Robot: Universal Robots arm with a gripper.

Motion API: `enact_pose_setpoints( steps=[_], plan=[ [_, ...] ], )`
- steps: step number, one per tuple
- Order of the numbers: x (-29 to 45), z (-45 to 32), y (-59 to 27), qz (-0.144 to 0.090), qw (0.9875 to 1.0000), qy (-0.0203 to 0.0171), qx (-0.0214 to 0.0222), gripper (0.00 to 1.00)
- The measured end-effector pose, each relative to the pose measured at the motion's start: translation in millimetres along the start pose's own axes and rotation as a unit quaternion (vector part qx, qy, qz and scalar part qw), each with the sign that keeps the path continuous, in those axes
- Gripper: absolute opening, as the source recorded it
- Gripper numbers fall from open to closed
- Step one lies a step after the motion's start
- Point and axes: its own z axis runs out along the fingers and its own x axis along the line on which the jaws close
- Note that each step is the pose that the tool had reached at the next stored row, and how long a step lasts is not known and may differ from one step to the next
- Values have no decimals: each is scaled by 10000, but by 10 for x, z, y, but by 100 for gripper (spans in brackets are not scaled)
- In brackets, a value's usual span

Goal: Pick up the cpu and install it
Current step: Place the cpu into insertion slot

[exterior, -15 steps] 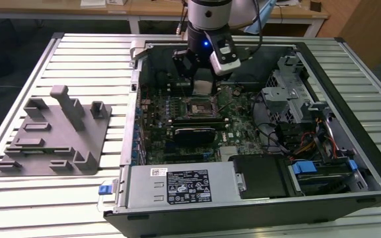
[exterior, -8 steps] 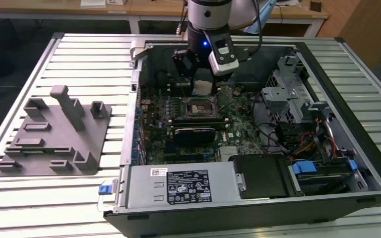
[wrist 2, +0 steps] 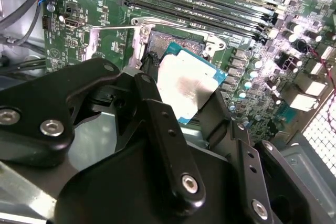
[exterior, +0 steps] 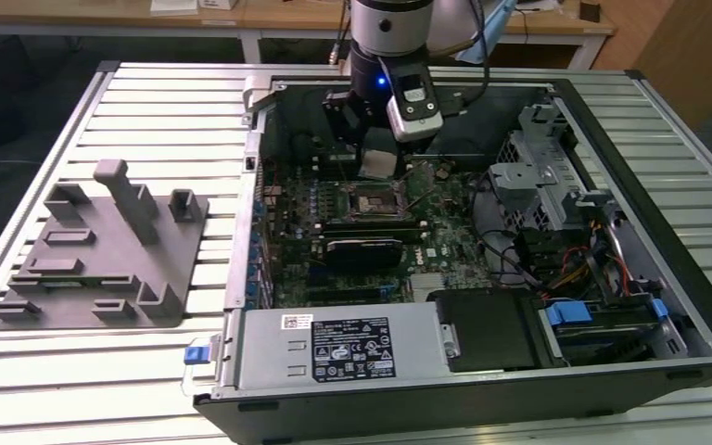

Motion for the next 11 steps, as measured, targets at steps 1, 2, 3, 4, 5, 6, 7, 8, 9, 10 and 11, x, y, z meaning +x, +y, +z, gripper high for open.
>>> enact_pose_setpoints(
  steps=[1, 2, 3, 4, 5, 6, 7, 8, 9, 10, 11],
  plan=[
    [0, 0, 0, 28, 10000, -1, 1, 55],
    [0, 0, 0, 59, 10000, -2, 2, 55],
    [0, 0, 0, 90, 10000, -3, 3, 55],
    [0, 0, 0, 122, 9999, -4, 4, 55],
    [0, 0, 0, 157, 9999, -5, 5, 55],
    [0, 0, 0, 190, 9998, -6, 6, 55],
    [0, 0, 0, 222, 9998, -7, 7, 55],
    [0, 0, 0, 254, 9997, -8, 9, 55],
    [0, 0, 0, 286, 9996, -9, 10, 55],
    [0, 0, 0, 320, 9995, -10, 11, 55],
    [0, 0, 0, 355, 9994, -12, 12, 55]
  ],
)
